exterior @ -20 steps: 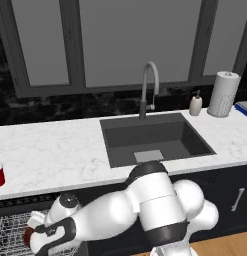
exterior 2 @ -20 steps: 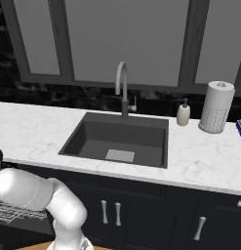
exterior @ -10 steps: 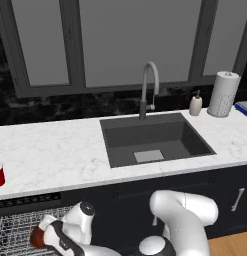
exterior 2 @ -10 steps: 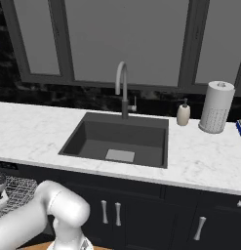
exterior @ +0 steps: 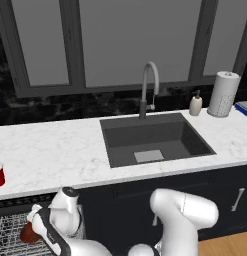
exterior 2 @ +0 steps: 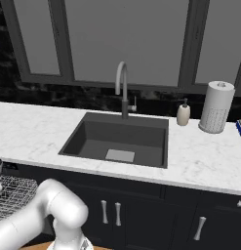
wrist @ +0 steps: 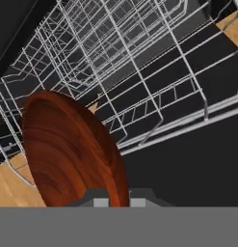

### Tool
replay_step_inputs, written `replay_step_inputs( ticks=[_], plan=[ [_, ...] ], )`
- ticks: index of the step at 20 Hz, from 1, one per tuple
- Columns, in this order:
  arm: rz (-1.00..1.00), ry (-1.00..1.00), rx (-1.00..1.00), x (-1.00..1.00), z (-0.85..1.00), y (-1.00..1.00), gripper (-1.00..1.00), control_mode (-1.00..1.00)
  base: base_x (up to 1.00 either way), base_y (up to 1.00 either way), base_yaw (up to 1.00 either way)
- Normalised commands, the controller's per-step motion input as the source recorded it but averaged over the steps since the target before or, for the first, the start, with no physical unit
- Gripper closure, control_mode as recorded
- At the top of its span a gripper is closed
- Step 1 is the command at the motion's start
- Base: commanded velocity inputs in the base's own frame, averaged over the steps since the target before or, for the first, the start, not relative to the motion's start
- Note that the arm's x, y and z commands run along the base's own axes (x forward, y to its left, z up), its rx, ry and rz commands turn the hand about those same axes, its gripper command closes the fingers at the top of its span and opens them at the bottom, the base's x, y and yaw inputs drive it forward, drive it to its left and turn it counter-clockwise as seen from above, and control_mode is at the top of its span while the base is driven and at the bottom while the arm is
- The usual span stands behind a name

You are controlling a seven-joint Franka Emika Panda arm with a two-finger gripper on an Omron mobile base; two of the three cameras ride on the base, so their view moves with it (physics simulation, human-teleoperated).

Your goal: Pick up the cup and bowl from the counter, place them in the dishwasher, and close the dishwasher door.

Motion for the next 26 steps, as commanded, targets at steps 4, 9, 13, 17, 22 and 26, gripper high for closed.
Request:
replay_step_inputs(
  ticks=[4, 9, 13, 17, 22, 26],
  plan=[
    [-0.02, 0.21, -0.14, 0.25, 0.0, 0.5, 1.0, -1.0, 0.0, 0.0, 0.0],
    [-0.01, 0.13, -0.15, 0.16, -0.09, 0.34, 1.0, -1.0, 0.0, 0.0, 0.0],
    [0.0, 0.0, -0.12, 0.02, -0.42, 0.07, 1.0, -1.0, 0.0, 0.0, 0.0],
    [-0.02, 0.0, -0.11, 0.02, -0.44, 0.03, 1.0, -1.0, 0.0, 0.0, 0.0],
    [-0.04, 0.01, -0.1, 0.13, -0.48, 0.02, 1.0, -1.0, 0.0, 0.0, 0.0],
    [-0.05, 0.04, -0.09, 0.15, -0.65, 0.1, 1.0, -1.0, 0.0, 0.0, 0.0]
  ],
)
